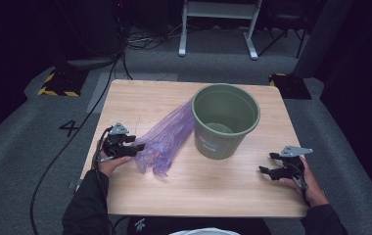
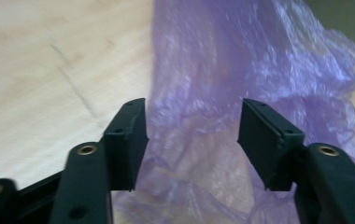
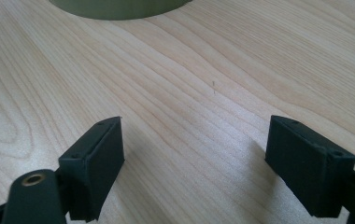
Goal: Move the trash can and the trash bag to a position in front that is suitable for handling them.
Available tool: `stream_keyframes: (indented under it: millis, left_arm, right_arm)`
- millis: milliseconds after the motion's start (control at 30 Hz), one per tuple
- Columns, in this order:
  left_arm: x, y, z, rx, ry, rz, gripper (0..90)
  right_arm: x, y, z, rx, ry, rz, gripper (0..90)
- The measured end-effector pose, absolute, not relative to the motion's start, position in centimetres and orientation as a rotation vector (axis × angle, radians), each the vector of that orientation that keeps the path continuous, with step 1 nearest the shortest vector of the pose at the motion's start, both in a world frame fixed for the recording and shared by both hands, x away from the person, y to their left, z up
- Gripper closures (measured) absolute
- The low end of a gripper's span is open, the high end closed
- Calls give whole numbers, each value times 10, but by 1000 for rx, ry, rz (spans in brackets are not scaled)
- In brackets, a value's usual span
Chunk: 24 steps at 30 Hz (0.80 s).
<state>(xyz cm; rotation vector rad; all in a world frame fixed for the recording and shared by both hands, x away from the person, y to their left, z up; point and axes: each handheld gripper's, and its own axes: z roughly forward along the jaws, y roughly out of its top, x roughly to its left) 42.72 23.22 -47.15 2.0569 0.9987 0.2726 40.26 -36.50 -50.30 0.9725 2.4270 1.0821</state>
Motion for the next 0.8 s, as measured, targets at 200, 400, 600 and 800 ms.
stream_keyframes:
  millis: [200,400,600,800]
  left_arm:
    - [420,210,-477,2142,915,261,493]
    - [411,183,-481,2193,869,243,555]
    - [399,158,-482,2195,792,208,620]
    - [383,129,-484,2263,693,187,644]
  right_arm:
    - [403,-365,-503,972,2427,1082,189]
    - [403,-365,-503,971,2428,1083,191]
    - [402,-365,-503,968,2429,1085,196]
    - [402,-365,-503,966,2430,1086,199]
